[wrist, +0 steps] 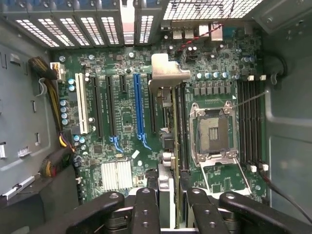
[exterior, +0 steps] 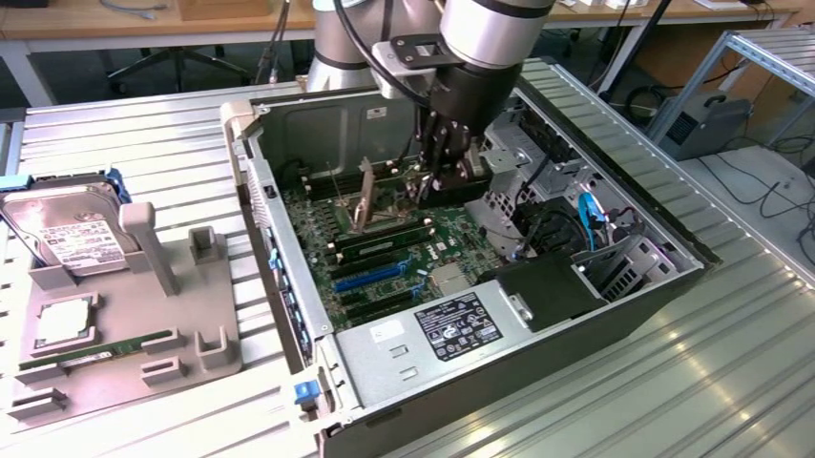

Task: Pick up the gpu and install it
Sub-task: 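Insert the gpu into the slot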

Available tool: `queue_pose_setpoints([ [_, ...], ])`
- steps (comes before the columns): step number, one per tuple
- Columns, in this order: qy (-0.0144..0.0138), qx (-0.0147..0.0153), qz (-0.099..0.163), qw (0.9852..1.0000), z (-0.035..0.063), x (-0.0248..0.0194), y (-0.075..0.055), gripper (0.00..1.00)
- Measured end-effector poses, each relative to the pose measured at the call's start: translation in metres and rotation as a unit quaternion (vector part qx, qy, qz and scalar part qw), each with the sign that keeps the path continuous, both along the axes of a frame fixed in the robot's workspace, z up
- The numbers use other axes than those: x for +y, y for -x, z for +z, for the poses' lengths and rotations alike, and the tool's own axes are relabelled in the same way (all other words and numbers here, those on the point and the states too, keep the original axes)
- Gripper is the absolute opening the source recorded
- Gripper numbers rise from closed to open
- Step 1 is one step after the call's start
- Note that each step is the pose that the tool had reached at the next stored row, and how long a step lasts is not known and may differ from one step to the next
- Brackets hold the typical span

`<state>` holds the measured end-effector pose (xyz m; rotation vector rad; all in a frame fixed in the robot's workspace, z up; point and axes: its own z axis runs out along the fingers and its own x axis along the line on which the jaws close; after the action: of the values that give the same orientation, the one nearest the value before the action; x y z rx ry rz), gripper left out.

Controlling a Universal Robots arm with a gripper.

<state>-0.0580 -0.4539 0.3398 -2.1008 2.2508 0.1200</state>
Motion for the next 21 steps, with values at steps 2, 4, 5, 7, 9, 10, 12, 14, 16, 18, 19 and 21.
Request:
queue_pose_setpoints([
  [2,0.0005,-0.0001,0.000,1.0000,-0.0004,-0.0025,0.003,0.27],
  [4,0.0011,-0.0001,0.000,1.0000,-0.0011,-0.0057,0.006,0.27],
  [5,0.0013,0.0000,0.000,1.0000,-0.0015,-0.0065,0.007,0.27],
  [7,0.0019,-0.0001,0.000,1.0000,-0.0032,-0.0070,0.009,0.27],
  [9,0.0041,-0.0001,0.000,1.0000,-0.0046,-0.0071,0.011,0.27],
  [10,0.0058,0.0000,0.000,1.0000,-0.0052,-0.0071,0.012,0.27],
  [12,0.0111,-0.0001,0.000,0.9999,-0.0062,-0.0071,0.013,0.27],
  [14,0.0183,-0.0001,0.000,0.9998,-0.0072,-0.0072,0.013,0.27],
  [16,0.0224,-0.0001,0.000,0.9997,-0.0088,-0.0072,0.015,0.27],
  [18,0.0240,0.0000,0.000,0.9997,-0.0104,-0.0072,0.017,0.27],
  [19,0.0244,-0.0001,0.000,0.9997,-0.0114,-0.0071,0.018,0.27],
  [21,0.0248,-0.0001,0.000,0.9997,-0.0133,-0.0071,0.020,0.27],
])
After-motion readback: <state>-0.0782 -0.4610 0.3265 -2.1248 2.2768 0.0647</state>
